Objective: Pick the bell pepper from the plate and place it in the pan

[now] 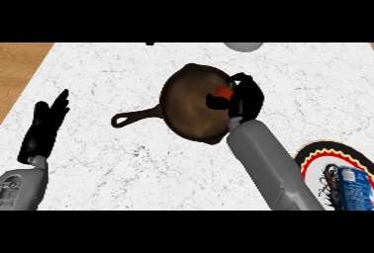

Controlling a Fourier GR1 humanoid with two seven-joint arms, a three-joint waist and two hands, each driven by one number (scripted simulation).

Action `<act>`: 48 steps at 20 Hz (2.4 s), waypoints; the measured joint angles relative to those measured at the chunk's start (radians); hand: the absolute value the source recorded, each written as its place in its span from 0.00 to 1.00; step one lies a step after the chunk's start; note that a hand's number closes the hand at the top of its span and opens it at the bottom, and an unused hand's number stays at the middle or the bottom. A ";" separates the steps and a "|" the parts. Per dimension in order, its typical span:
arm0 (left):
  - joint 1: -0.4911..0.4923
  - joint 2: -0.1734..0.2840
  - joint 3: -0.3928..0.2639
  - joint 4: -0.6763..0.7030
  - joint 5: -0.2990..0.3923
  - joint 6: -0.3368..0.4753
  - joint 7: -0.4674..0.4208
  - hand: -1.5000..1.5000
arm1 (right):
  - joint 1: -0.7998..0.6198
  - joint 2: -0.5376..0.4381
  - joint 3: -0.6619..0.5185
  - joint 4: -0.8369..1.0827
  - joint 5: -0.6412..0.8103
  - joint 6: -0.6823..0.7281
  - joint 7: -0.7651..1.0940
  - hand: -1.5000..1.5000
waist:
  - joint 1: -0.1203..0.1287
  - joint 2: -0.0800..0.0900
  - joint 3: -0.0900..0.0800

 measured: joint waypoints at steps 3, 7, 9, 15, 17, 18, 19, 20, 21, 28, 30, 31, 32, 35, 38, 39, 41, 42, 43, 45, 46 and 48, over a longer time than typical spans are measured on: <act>-0.020 -0.007 -0.007 0.004 -0.003 0.000 0.007 0.50 | -0.043 0.000 -0.016 0.075 -0.086 -0.057 -0.064 0.00 | 0.012 0.005 0.001; -0.025 -0.020 -0.018 0.003 -0.009 0.006 0.010 0.50 | -0.076 0.000 -0.033 0.156 -0.181 -0.133 -0.168 0.00 | 0.020 0.007 0.001; -0.031 -0.023 -0.020 0.011 -0.010 0.005 0.004 0.50 | -0.088 0.000 -0.032 0.178 -0.220 -0.179 -0.215 0.00 | 0.026 0.009 0.001; -0.035 -0.018 -0.015 0.002 -0.007 0.002 0.023 0.50 | -0.123 -0.002 -0.055 0.216 -0.303 -0.320 -0.351 0.00 | 0.023 0.003 0.001; -0.031 -0.014 -0.012 0.000 -0.009 0.002 0.028 0.50 | -0.136 -0.003 -0.063 0.226 -0.328 -0.361 -0.384 0.00 | 0.014 -0.001 0.000; -0.025 -0.013 -0.010 0.001 -0.008 0.002 0.023 0.50 | -0.141 -0.003 -0.067 0.232 -0.342 -0.383 -0.393 0.00 | 0.012 -0.002 0.000; -0.018 -0.009 -0.003 0.000 -0.004 0.001 0.021 0.50 | -0.143 -0.003 -0.072 0.236 -0.357 -0.401 -0.403 0.00 | 0.008 -0.004 0.000; -0.014 -0.010 -0.001 0.001 -0.003 0.001 0.023 0.50 | -0.151 -0.003 -0.077 0.239 -0.371 -0.416 -0.412 0.00 | 0.000 -0.007 -0.001; -0.012 -0.005 0.006 0.004 0.001 0.000 0.023 0.50 | -0.151 -0.004 -0.082 0.243 -0.383 -0.430 -0.423 0.00 | -0.009 -0.009 -0.001; 0.042 0.012 0.041 0.005 0.005 0.009 0.013 0.50 | -0.034 -0.004 -0.023 0.154 -0.433 -0.544 -0.433 0.00 | -0.073 -0.032 -0.003; 0.072 0.018 0.054 0.001 0.012 0.005 0.006 0.50 | 0.024 -0.003 -0.006 0.083 -0.417 -0.556 -0.425 0.00 | -0.095 -0.040 -0.004; 0.089 0.019 0.059 -0.014 0.015 0.007 0.009 0.50 | 0.062 -0.003 0.008 0.042 -0.407 -0.564 -0.423 0.00 | -0.103 -0.044 -0.004; 0.093 0.015 0.060 -0.011 0.011 0.015 0.009 0.50 | 0.103 -0.005 0.015 -0.003 -0.398 -0.567 -0.422 0.00 | -0.113 -0.046 -0.005; 0.112 0.021 0.073 -0.027 0.013 0.020 0.014 0.50 | 0.241 -0.016 0.049 -0.156 -0.363 -0.567 -0.412 0.00 | -0.134 -0.051 -0.005; 0.134 0.017 0.076 -0.041 0.012 0.025 0.010 0.50 | 0.391 -0.040 0.094 -0.330 -0.328 -0.549 -0.396 0.00 | -0.147 -0.054 -0.006; 0.130 0.018 0.078 -0.039 0.013 0.025 0.014 0.50 | 0.443 -0.049 0.111 -0.390 -0.315 -0.541 -0.389 0.00 | -0.151 -0.054 -0.006; 0.136 0.030 0.088 -0.044 0.018 0.017 0.015 0.50 | 0.556 -0.081 0.144 -0.510 -0.292 -0.523 -0.379 0.00 | -0.155 -0.054 -0.007; 0.133 0.031 0.089 -0.046 0.019 0.017 0.019 0.50 | 0.617 -0.096 0.162 -0.570 -0.281 -0.515 -0.374 0.00 | -0.157 -0.054 -0.007; 0.130 0.024 0.086 -0.039 0.014 0.023 0.014 0.50 | 0.676 -0.112 0.174 -0.633 -0.269 -0.508 -0.369 0.00 | -0.156 -0.052 -0.007; 0.138 0.023 0.089 -0.041 0.018 0.019 0.006 0.50 | 0.798 -0.156 0.201 -0.757 -0.250 -0.494 -0.365 0.00 | -0.151 -0.050 -0.006; 0.135 0.020 0.084 -0.049 0.014 0.022 0.015 0.50 | 0.855 -0.169 0.213 -0.822 -0.231 -0.484 -0.357 0.00 | -0.150 -0.049 -0.006; 0.119 0.021 0.086 -0.044 0.013 0.023 0.020 0.50 | 0.971 -0.206 0.240 -0.941 -0.206 -0.472 -0.358 0.00 | -0.145 -0.046 -0.006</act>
